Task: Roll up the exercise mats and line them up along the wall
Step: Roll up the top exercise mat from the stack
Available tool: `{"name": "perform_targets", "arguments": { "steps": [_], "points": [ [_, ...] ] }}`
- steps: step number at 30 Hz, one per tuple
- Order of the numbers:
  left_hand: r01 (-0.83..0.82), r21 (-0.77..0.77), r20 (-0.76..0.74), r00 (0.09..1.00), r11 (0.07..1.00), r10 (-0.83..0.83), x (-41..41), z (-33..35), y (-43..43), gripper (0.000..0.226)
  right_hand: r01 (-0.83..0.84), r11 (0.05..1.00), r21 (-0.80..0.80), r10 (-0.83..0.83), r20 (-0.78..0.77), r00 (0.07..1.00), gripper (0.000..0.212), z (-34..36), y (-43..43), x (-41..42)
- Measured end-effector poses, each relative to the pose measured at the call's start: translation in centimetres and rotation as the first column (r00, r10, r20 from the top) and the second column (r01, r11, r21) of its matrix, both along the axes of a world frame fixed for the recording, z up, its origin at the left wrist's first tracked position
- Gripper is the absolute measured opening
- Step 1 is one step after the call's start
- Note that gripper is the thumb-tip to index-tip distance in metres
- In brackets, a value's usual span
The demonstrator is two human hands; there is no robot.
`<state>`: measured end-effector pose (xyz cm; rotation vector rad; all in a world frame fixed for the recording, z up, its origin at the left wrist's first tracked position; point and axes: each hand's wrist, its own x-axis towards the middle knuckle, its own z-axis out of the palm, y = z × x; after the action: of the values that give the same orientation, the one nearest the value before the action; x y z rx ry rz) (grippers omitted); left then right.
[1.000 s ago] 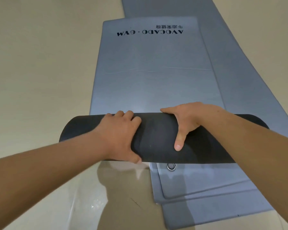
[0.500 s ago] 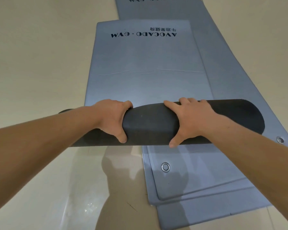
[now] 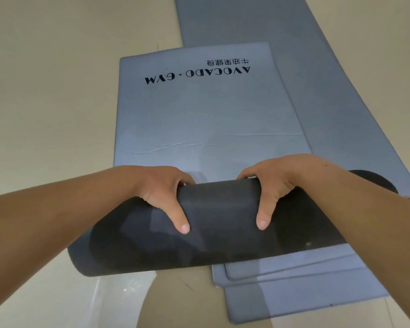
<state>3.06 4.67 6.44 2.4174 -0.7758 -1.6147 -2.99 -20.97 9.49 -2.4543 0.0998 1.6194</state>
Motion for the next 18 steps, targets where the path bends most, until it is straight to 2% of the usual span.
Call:
{"name": "perform_targets", "arguments": {
  "steps": [2,3,5,6,8,10,12,14,15,16,18],
  "points": [
    [-0.019,0.002,0.206,0.978,1.0,0.018,1.1,0.3,0.4,0.111,0.084,0.996,-0.021,-0.077,0.215,0.973,0.126,-0.4,-0.5,0.8],
    [-0.018,-0.001,0.329,0.944,1.0,0.017,1.6,0.6,0.5,0.112,0.123,0.991,-0.046,-0.099,0.36,0.928,0.126,-0.5,-0.7,1.1],
    [0.022,-0.03,0.501,0.866,0.999,-0.004,2.3,1.1,0.6,0.101,0.193,0.98,-0.057,-0.121,0.601,0.79,0.109,-0.6,-1.0,1.4],
    [0.061,-0.033,0.509,0.86,0.998,-0.035,2.3,1.2,0.5,0.1,0.209,0.977,-0.051,-0.125,0.656,0.744,0.097,-0.8,-1.0,1.5],
    [0.113,0.017,0.409,0.906,0.993,-0.11,1.0,1.3,0.2,0.128,0.188,0.98,-0.063,-0.099,0.665,0.741,0.076,-1.0,-0.9,1.7],
    [0.186,0.133,0.381,0.897,0.973,-0.224,-0.9,0.8,-0.1,0.154,0.164,0.98,-0.115,-0.052,0.647,0.761,0.068,-0.8,-0.4,2.0],
    [0.24,0.206,0.444,0.841,0.949,-0.309,-2.1,-0.5,-0.3,0.163,0.141,0.968,-0.209,0.029,0.647,0.762,0.068,-0.3,0.6,2.4],
    [0.244,0.178,0.501,0.811,0.953,-0.301,-1.9,-1.5,-0.1,0.163,0.067,0.961,-0.267,0.128,0.651,0.749,0.065,0.2,1.7,2.5],
    [0.245,0.146,0.514,0.809,0.958,-0.285,-1.3,-1.6,0.1,0.161,0.017,0.969,-0.245,0.147,0.636,0.758,0.065,0.6,2.1,2.5],
    [0.241,0.112,0.519,0.813,0.964,-0.263,-0.6,-1.6,0.2,0.159,-0.023,0.981,-0.194,0.137,0.599,0.789,0.071,1.0,2.4,2.4],
    [0.205,0.046,0.496,0.845,0.978,-0.2,0.7,-1.5,0.7,0.153,-0.071,0.989,-0.127,0.121,0.445,0.888,0.107,1.7,3.1,2.2]
  ]
}}
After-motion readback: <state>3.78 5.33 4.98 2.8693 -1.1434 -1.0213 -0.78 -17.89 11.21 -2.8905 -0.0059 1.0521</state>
